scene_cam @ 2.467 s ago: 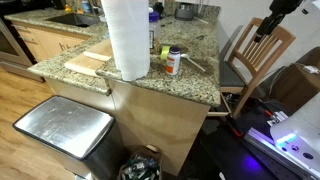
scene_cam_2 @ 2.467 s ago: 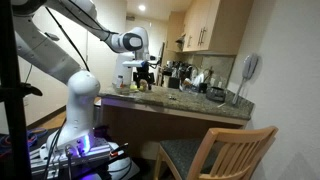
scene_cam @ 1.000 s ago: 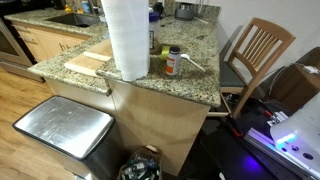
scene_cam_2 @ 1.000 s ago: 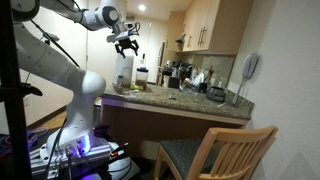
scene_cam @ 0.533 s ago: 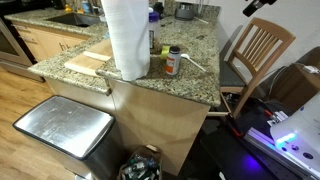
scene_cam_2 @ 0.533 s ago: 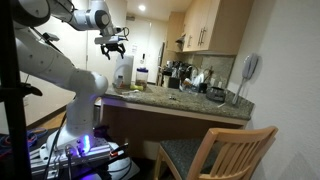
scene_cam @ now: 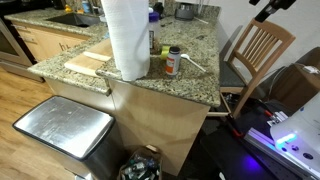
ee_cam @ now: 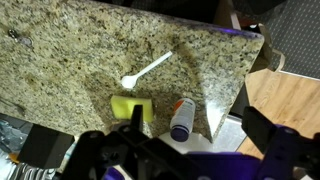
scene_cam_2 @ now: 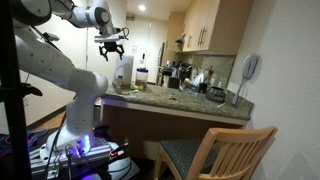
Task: Pick the bottle and move it to the right on the counter
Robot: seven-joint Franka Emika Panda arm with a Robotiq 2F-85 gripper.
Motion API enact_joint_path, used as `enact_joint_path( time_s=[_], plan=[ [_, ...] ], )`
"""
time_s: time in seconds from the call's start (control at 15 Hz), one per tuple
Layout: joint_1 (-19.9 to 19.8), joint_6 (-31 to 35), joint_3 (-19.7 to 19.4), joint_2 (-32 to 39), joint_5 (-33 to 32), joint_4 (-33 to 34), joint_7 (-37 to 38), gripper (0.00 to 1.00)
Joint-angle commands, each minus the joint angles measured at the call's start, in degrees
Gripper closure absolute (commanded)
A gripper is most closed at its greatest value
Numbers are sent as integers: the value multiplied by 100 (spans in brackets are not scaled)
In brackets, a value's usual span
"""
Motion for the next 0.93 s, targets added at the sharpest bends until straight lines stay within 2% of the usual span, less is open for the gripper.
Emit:
enact_joint_path(
  time_s=[0.0, 0.07, 0.13, 0.2, 0.33, 0.6, 0.87],
  plan=[
    [-104, 902, 16, 1341, 282, 425, -154, 0],
    [10, 1106, -55, 1633, 441, 517, -233, 0],
    [-74, 1228, 22, 1991, 398, 706, -176, 0],
    [-57, 1040, 43, 1211, 305, 260, -61, 0],
    [-72, 1108, 50, 1538, 313, 375, -57, 0],
    [-106, 1065, 57, 1436, 295, 313, -31, 0],
    [-94, 2176, 200, 2452, 487, 125, 294, 0]
  ],
)
